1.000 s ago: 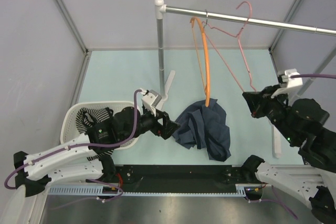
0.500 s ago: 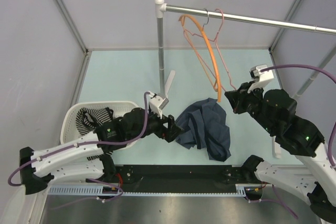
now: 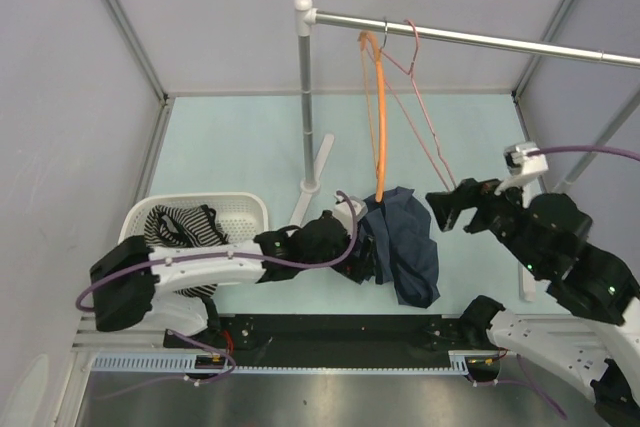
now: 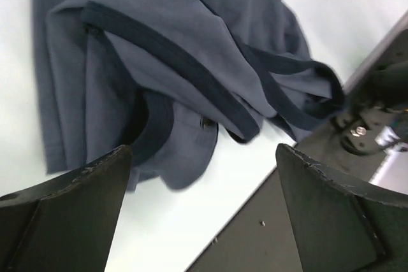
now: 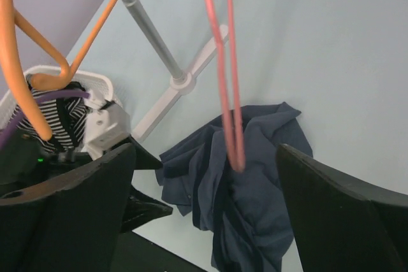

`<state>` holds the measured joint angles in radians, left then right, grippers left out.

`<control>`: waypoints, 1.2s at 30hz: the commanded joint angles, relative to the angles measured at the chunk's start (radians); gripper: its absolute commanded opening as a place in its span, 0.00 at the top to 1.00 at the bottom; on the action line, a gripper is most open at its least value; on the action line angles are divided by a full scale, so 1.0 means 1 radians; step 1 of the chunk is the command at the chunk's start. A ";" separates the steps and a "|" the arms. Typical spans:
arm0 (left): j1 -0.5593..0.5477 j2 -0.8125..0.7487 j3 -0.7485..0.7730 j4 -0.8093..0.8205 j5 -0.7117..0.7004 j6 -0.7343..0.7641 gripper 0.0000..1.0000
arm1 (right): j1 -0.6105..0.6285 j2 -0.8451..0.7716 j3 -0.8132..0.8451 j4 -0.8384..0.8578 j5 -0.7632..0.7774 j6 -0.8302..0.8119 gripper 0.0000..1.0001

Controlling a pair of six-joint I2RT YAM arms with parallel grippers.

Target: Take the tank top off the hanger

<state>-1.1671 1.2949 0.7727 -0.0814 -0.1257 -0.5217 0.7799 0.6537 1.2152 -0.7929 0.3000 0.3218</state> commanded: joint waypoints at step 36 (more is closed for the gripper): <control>0.411 -0.506 0.049 -0.437 -0.207 0.055 1.00 | 0.044 -0.282 -0.002 -0.287 0.192 0.120 0.00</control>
<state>-0.9401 0.9558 0.7799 -0.3302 -0.3107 -0.4877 0.8165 0.3546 1.2118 -1.1160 0.4717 0.4442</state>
